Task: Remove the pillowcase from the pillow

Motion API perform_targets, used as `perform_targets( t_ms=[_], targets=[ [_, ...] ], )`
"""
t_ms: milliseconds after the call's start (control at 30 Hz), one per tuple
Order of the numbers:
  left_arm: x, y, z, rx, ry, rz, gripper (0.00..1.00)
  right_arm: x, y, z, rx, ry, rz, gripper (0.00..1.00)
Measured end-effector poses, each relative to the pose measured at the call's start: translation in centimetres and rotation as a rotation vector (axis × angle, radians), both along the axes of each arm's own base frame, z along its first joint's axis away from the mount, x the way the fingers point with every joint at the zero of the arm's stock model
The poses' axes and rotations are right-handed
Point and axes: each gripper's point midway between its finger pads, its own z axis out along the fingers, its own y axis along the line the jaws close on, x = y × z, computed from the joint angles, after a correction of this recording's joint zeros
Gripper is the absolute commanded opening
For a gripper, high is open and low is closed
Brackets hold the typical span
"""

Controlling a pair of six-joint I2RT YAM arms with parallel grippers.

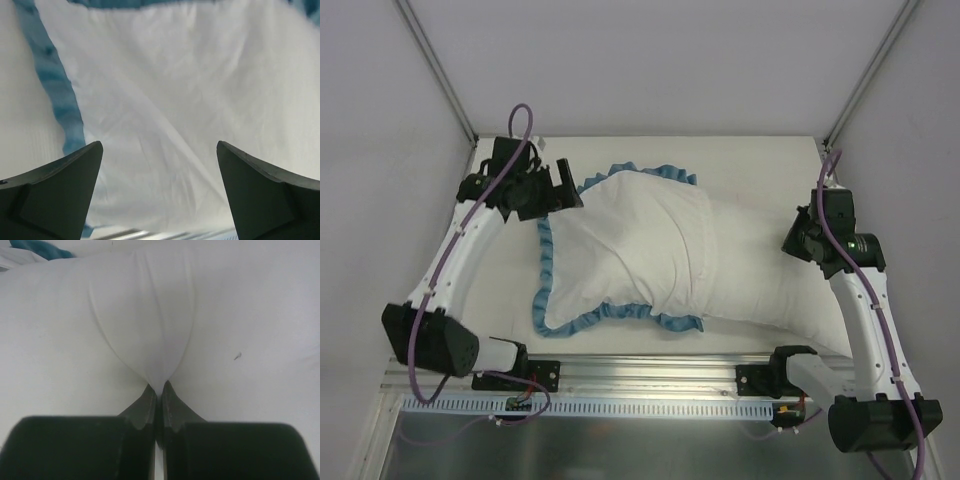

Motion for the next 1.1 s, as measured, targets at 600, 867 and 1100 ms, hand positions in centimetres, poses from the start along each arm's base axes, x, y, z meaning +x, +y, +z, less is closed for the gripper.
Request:
perform_targets(
  t_ms=[600, 867, 1100],
  targets=[
    [-19.6, -6.3, -11.9, 0.019, 0.238, -0.410, 0.55, 1.7, 0.3, -0.1, 0.009, 0.011, 0.007, 0.01],
    [-17.9, -4.8, -11.9, 0.087, 0.235, -0.325, 0.00, 2.2, -0.1, 1.9, -0.009, 0.023, -0.010, 0.01],
    [-10.4, 6.6, -6.7, 0.049, 0.124, 0.221, 0.00, 2.2, -3.2, 6.3, 0.004, -0.079, -0.128, 0.01]
  ],
)
